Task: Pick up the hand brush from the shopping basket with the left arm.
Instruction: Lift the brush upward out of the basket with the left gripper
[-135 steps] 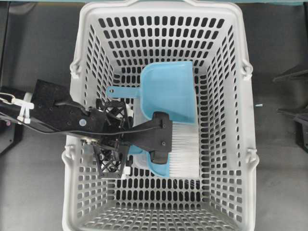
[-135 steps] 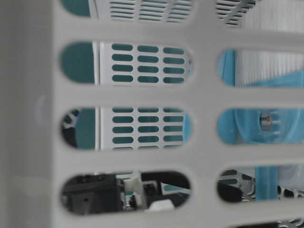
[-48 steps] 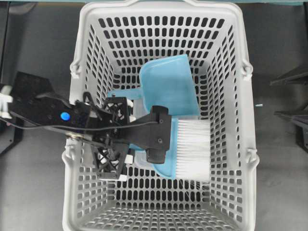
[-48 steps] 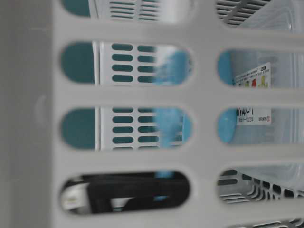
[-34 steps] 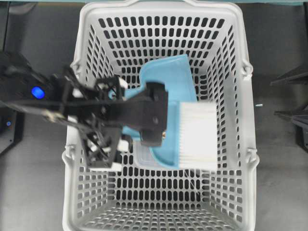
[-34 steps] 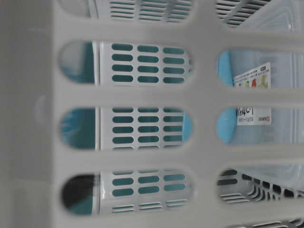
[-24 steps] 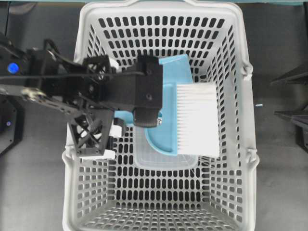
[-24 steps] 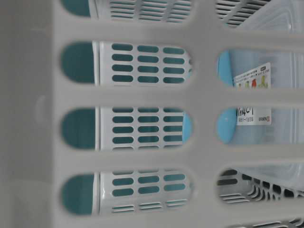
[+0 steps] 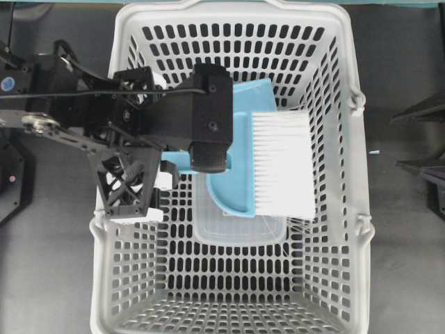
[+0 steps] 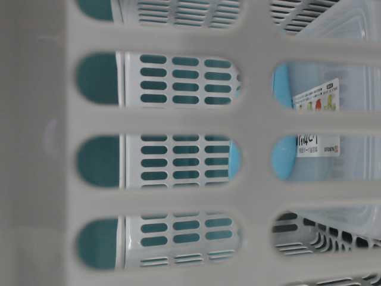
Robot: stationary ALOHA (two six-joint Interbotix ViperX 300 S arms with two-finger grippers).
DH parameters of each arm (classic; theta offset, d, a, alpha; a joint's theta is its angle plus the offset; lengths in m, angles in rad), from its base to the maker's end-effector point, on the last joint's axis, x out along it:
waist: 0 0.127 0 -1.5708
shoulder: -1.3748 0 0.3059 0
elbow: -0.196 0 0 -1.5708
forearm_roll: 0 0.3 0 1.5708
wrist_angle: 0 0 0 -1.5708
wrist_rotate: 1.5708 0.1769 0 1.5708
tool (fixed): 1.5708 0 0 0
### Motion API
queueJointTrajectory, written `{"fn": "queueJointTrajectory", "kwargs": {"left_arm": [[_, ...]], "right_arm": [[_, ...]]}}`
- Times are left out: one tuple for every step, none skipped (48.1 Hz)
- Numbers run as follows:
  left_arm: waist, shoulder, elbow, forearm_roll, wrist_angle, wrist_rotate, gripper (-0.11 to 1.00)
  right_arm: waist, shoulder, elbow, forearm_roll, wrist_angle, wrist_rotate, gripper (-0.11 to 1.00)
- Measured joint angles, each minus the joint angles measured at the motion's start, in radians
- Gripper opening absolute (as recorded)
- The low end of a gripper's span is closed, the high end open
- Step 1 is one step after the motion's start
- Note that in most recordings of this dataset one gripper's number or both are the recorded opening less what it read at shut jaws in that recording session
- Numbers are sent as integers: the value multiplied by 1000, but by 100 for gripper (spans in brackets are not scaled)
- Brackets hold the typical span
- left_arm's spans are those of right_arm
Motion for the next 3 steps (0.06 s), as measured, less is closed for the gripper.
{"fn": "queueJointTrajectory", "kwargs": {"left_arm": [[0,0,0,-2,0,0,28],[2,0,0,0,0,0,28],[0,0,0,-2,0,0,28]], "right_arm": [[-2,0,0,0,0,0,79],[0,0,0,0,0,0,79],[0,0,0,0,0,0,79]]}}
